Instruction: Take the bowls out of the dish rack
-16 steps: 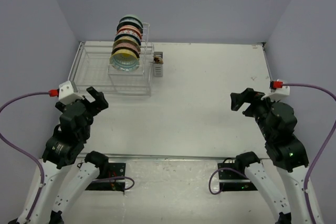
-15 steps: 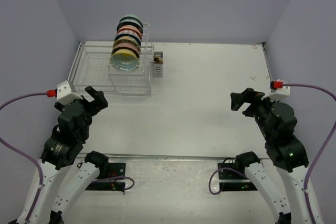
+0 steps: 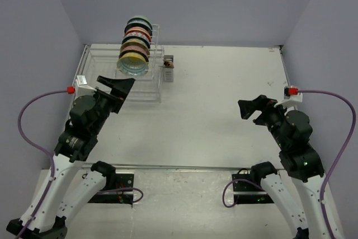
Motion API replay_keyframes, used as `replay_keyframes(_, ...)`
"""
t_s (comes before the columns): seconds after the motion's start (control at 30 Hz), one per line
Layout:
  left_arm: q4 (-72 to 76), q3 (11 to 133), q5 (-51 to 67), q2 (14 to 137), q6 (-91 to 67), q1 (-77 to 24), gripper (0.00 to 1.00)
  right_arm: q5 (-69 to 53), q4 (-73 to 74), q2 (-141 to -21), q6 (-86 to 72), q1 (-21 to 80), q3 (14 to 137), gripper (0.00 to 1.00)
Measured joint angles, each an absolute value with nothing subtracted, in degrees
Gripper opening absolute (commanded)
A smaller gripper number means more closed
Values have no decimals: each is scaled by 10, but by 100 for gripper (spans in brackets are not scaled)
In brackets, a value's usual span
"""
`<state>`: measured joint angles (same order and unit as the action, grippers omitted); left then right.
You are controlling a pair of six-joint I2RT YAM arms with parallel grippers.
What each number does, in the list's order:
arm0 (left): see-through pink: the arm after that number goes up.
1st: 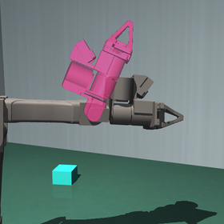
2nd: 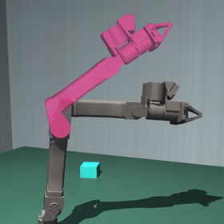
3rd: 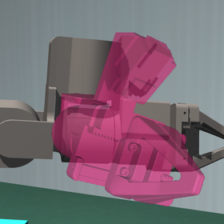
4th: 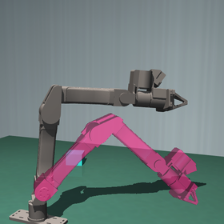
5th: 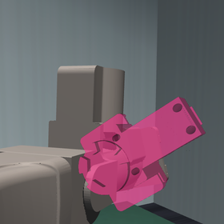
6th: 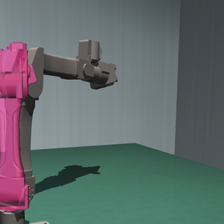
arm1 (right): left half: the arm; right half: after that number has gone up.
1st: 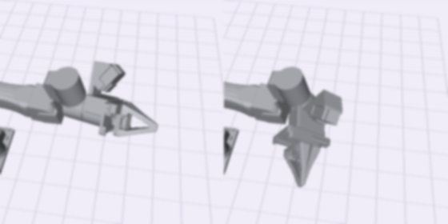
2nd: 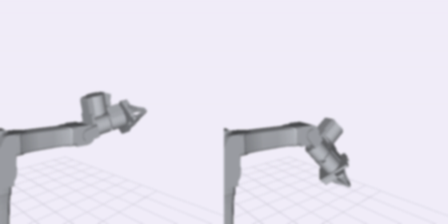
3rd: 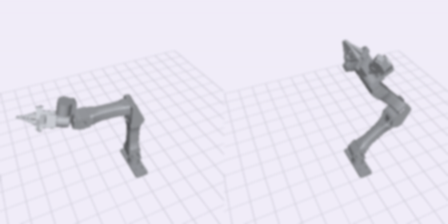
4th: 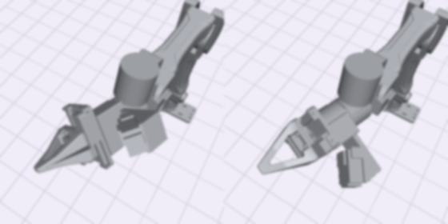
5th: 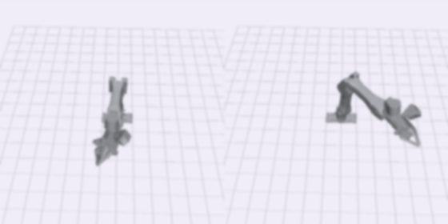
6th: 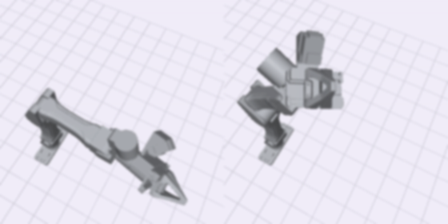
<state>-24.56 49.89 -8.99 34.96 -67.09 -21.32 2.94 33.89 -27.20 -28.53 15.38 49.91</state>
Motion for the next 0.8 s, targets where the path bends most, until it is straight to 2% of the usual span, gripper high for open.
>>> replay_keyframes(0.17, -192, 501, -88, 424, -753, -213, 100, 2, 318, -261, -301, 154, 489, 99)
replay_keyframes(0.3, -173, 511, -133, 475, -790, -213, 100, -20, 311, -257, -309, 154, 482, 99)
replay_keyframes(0.33, -167, 514, -149, 486, -796, -213, 95, -25, 310, -257, -310, 154, 481, 99)
replay_keyframes(0.4, -153, 522, -176, 506, -805, -213, 92, -29, 307, -255, -311, 154, 477, 99)
replay_keyframes(0.7, -96, 590, -234, 607, -805, -213, 89, -41, 303, -251, -310, 154, 466, 99)
replay_keyframes(0.8, -94, 605, -250, 632, -809, -213, 81, -41, 303, -251, -310, 154, 466, 99)
